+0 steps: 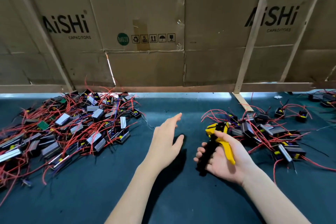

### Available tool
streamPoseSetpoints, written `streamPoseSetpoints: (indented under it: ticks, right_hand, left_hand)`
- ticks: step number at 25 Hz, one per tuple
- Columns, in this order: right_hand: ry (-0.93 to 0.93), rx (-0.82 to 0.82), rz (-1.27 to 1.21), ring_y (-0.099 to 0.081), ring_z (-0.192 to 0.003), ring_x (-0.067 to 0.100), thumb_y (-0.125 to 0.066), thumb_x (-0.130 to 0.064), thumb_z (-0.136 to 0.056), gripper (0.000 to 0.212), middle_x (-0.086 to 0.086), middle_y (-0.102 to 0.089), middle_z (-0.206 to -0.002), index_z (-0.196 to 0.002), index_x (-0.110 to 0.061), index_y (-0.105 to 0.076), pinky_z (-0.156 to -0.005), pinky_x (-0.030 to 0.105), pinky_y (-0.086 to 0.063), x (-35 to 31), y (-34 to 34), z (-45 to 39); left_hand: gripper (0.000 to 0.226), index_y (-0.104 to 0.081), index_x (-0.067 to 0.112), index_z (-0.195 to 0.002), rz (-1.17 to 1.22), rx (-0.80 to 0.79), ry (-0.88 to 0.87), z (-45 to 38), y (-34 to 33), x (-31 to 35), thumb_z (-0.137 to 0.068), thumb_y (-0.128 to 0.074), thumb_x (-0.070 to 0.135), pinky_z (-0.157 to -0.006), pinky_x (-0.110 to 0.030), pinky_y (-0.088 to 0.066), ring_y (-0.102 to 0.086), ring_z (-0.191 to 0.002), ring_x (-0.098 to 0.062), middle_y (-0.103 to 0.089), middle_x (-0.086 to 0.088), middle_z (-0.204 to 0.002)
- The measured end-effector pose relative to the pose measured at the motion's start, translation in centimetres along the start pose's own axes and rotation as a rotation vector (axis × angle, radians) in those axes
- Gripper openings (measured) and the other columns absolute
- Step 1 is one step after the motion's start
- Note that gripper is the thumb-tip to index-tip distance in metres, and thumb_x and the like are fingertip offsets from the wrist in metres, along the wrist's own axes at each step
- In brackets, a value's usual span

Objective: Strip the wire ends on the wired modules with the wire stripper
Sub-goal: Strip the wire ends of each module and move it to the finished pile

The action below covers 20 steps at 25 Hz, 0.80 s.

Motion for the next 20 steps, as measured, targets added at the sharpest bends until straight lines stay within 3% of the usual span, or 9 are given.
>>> streamPoseSetpoints:
  ticks: [2,4,8,11,13,16,18,20]
  right_hand:
    - [0.091,0.028,-0.097,-0.056,-0.071,0.033,-0.063,-0.041,-0.075,0.043,0.017,-0.056,-0.076,-0.093,-0.004,-0.052,-0.076,0.047,-0.051,-0.7,0.3,0.0]
    - [0.136,0.022,-0.100,-0.056,-0.072,0.034,-0.063,-0.043,-0.075,0.044,0.017,-0.055,-0.075,-0.092,-0.004,-0.052,-0.076,0.047,-0.050,-1.1,0.5,0.1]
    - [0.003,-0.215,-0.048,-0.055,-0.070,0.034,-0.064,-0.045,-0.080,0.047,0.017,-0.051,-0.079,-0.092,-0.001,-0.055,-0.078,0.049,-0.052,0.0,-0.7,0.8]
    - [-0.157,-0.362,0.075,-0.057,-0.072,0.037,-0.069,-0.044,-0.079,0.051,0.021,-0.052,-0.080,-0.092,0.005,-0.060,-0.081,0.052,-0.051,1.7,-1.7,1.2]
    - [-0.133,-0.365,0.235,-0.059,-0.074,0.038,-0.072,-0.042,-0.072,0.050,0.024,-0.054,-0.080,-0.090,0.003,-0.061,-0.083,0.052,-0.050,2.6,-2.0,1.2]
    - [0.250,-0.203,0.456,-0.062,-0.076,0.039,-0.078,-0.026,-0.071,0.035,0.022,-0.058,-0.077,-0.089,-0.003,-0.057,-0.079,0.046,-0.052,1.5,-2.0,0.9]
    - [0.576,-0.027,0.585,-0.065,-0.079,0.037,-0.079,-0.015,-0.074,0.028,0.018,-0.062,-0.077,-0.088,-0.004,-0.057,-0.079,0.038,-0.053,-0.2,-1.4,1.1]
    - [0.744,0.098,0.679,-0.066,-0.082,0.032,-0.069,-0.008,-0.082,0.013,0.018,-0.065,-0.082,-0.091,-0.004,-0.060,-0.082,0.036,-0.051,-1.4,-0.9,1.5]
  left_hand:
    - [0.055,-0.038,0.023,-0.145,-0.212,0.117,0.055,-0.1,1.1,-0.8,-0.093,-0.056,0.020,-0.109,-0.030,-0.023,-0.048,-0.124,-0.012,-0.052,0.008,-0.136]
    - [0.047,-0.048,0.020,-0.138,-0.239,0.267,0.176,-0.3,2.4,-1.9,-0.092,-0.058,0.018,-0.104,-0.032,-0.023,-0.049,-0.122,-0.016,-0.056,0.006,-0.131]
    - [0.025,-0.063,0.016,-0.108,-0.209,0.610,0.442,0.6,6.1,-4.2,-0.085,-0.061,0.007,-0.088,-0.038,-0.031,-0.055,-0.105,-0.027,-0.064,-0.002,-0.108]
    - [0.023,-0.064,0.012,-0.102,-0.327,0.640,0.555,1.3,7.4,-5.6,-0.081,-0.061,0.003,-0.085,-0.042,-0.033,-0.054,-0.100,-0.034,-0.065,-0.008,-0.103]
    - [0.027,-0.064,0.012,-0.106,-0.418,0.562,0.615,1.6,7.6,-6.5,-0.081,-0.061,0.004,-0.085,-0.042,-0.035,-0.053,-0.102,-0.034,-0.065,-0.009,-0.107]
    - [0.026,-0.063,0.012,-0.106,-0.450,0.495,0.637,1.6,7.4,-7.1,-0.081,-0.059,0.006,-0.085,-0.042,-0.037,-0.055,-0.103,-0.035,-0.064,-0.012,-0.108]
    - [0.022,-0.060,0.009,-0.100,-0.394,0.619,0.585,1.5,8.2,-6.3,-0.079,-0.059,0.001,-0.082,-0.044,-0.036,-0.055,-0.099,-0.036,-0.062,-0.014,-0.103]
    - [0.026,-0.057,0.008,-0.098,-0.428,0.751,0.580,1.7,9.8,-5.8,-0.075,-0.058,-0.004,-0.081,-0.046,-0.033,-0.053,-0.097,-0.037,-0.059,-0.015,-0.101]
Point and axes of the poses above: each hand's wrist, its own z-axis away from the middle knuckle, its own y-axis out of the back of the hand, x = y × z, the point moved 4 cm from there along -z, towards the middle knuckle
